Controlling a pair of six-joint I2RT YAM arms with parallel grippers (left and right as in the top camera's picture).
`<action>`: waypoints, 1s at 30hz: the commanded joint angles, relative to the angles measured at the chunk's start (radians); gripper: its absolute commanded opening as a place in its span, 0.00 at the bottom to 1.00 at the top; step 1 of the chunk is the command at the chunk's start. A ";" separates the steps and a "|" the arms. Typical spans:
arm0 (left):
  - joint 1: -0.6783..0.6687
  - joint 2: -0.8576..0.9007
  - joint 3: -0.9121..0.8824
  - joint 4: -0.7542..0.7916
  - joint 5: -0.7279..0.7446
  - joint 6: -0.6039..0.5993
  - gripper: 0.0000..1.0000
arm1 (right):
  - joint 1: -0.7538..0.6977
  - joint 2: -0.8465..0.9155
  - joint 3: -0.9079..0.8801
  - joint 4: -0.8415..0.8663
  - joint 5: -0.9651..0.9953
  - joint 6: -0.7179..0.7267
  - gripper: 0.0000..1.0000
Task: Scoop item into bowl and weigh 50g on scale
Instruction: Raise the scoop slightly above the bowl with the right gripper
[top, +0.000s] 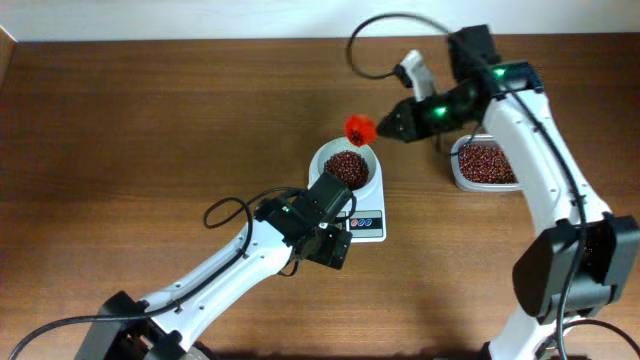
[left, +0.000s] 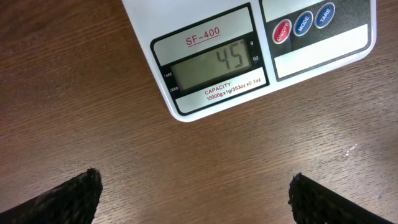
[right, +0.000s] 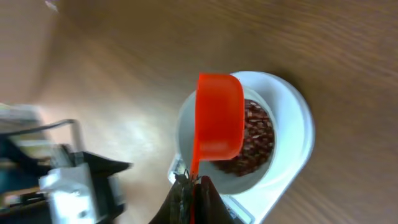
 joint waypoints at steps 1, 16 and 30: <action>-0.003 -0.010 -0.004 -0.001 -0.008 0.002 0.99 | -0.066 -0.028 0.024 -0.005 -0.214 0.045 0.04; -0.003 -0.010 -0.004 0.000 -0.008 0.002 0.99 | -0.098 -0.023 0.024 0.018 -0.147 0.026 0.04; -0.003 -0.011 -0.004 0.070 -0.042 0.028 0.99 | -0.098 -0.023 0.024 0.006 -0.100 0.003 0.04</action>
